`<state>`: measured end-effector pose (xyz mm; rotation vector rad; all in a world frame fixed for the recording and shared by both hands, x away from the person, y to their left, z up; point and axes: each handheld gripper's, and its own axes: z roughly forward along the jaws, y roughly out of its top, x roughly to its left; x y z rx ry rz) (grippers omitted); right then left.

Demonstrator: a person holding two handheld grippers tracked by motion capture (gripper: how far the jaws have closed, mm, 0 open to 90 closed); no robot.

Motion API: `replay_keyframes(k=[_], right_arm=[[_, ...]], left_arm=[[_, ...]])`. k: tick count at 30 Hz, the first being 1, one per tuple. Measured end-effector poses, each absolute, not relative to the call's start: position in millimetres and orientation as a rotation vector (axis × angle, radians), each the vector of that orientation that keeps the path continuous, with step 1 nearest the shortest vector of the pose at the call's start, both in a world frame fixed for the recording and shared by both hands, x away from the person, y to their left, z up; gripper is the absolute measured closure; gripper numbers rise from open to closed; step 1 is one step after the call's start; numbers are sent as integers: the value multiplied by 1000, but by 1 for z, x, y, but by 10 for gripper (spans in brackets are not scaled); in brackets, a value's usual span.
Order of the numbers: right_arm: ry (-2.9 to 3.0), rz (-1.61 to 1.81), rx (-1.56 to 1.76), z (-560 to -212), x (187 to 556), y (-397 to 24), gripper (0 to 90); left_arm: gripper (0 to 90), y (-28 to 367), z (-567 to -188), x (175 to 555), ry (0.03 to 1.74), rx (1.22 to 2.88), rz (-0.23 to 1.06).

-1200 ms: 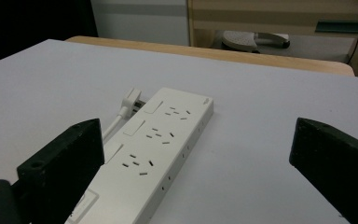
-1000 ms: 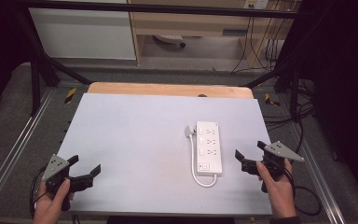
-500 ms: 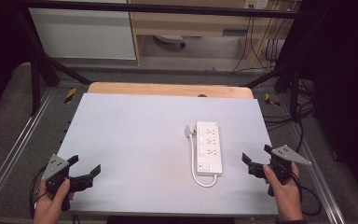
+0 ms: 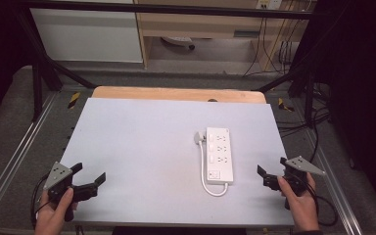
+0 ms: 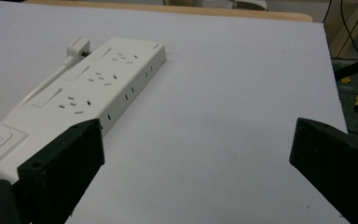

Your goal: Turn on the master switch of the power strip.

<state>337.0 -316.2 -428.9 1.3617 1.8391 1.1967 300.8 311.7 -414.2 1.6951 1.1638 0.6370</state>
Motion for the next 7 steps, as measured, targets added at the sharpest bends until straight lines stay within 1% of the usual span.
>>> replay_keyframes(k=[7], right_arm=[[1931, 1112, 1392, -445, 344, -308, 33]], left_arm=[[62, 310, -414, 301, 1163, 1692, 636]])
